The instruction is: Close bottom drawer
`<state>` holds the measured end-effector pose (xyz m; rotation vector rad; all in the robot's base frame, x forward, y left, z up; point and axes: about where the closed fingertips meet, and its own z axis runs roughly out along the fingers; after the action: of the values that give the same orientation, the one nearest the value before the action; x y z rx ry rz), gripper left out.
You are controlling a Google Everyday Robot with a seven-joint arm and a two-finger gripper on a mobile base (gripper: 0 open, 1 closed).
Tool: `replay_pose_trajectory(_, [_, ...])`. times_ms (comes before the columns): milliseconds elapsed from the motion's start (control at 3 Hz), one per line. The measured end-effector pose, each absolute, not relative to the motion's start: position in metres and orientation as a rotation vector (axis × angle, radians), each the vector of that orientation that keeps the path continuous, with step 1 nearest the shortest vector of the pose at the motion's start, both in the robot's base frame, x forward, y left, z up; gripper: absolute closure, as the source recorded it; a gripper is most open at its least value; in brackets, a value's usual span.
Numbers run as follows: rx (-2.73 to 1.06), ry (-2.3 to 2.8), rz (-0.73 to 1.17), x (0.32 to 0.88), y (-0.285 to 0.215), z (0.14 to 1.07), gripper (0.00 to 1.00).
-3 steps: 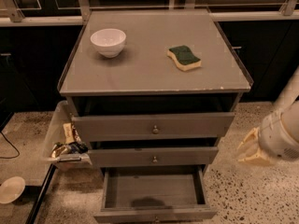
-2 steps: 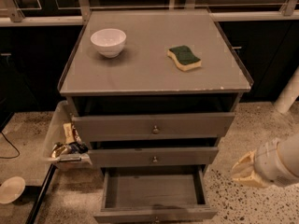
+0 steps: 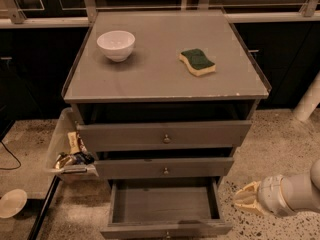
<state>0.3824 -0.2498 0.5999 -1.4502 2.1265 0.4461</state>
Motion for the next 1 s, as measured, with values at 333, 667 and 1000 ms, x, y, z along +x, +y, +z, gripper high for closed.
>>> replay_pose_trajectory(333, [-1.450, 2.127, 0.446, 0.382, -0.250, 0.600, 1.00])
replay_pose_trajectory(667, [-1.433, 2.146, 0.490, 0.383, -0.249, 0.585, 1.00])
replay_pose_trajectory(1000, [-1.395, 2.177, 0.540, 0.388, -0.255, 0.537, 1.00])
